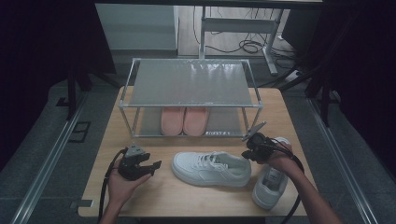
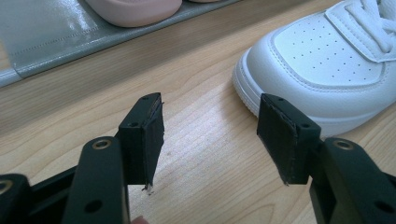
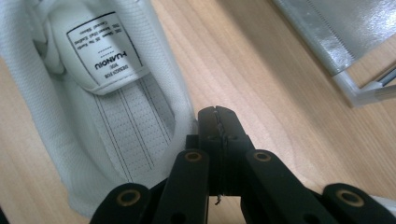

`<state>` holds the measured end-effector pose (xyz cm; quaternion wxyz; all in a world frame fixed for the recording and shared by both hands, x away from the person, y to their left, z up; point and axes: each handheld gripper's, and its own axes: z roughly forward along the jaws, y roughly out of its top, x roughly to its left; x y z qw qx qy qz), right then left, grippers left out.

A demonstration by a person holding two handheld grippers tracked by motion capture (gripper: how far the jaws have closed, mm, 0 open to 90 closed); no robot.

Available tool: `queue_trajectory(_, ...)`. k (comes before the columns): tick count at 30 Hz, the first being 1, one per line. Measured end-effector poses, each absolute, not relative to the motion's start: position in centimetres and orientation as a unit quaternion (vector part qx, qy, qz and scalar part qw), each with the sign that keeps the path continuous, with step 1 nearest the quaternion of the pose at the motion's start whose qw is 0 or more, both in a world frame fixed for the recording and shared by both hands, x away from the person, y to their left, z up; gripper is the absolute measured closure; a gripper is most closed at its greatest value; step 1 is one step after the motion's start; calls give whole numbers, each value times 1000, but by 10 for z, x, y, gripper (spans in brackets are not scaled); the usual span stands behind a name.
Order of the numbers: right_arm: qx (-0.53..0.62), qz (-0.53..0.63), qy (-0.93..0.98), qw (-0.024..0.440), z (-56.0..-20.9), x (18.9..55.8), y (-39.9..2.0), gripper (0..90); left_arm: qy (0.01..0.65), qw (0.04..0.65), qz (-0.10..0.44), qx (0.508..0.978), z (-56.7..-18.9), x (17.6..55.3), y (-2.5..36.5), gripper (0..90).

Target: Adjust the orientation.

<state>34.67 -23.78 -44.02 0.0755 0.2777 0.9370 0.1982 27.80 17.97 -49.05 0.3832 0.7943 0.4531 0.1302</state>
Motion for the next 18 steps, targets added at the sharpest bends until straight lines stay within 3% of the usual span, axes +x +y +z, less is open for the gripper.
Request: queue_trajectory(18, 225, 196, 953, 51, -446, 316, -217, 900, 452, 382, 130, 795, -490, 278, 180, 416)
